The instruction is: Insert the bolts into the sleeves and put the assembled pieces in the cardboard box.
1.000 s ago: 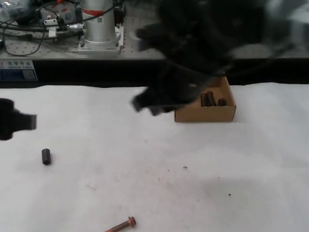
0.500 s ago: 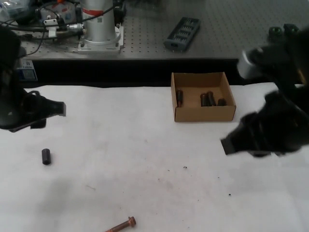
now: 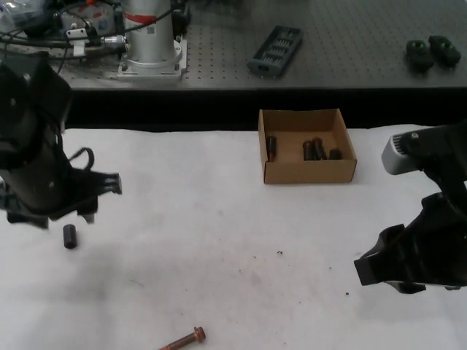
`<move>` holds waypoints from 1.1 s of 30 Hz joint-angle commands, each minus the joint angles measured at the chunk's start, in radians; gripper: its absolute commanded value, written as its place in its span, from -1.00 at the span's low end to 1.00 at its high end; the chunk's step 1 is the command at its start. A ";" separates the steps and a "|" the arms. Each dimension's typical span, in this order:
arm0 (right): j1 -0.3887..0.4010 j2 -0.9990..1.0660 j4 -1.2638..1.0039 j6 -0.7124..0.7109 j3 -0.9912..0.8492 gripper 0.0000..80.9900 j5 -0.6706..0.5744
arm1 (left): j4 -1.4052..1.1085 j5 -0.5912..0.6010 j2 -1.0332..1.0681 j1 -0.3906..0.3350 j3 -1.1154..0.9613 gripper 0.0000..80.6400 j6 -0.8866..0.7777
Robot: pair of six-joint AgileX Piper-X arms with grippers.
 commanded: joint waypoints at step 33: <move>-0.005 -0.013 -0.067 0.001 -0.001 -0.10 0.024 | 0.041 -0.003 -0.206 0.003 -0.027 -0.76 0.033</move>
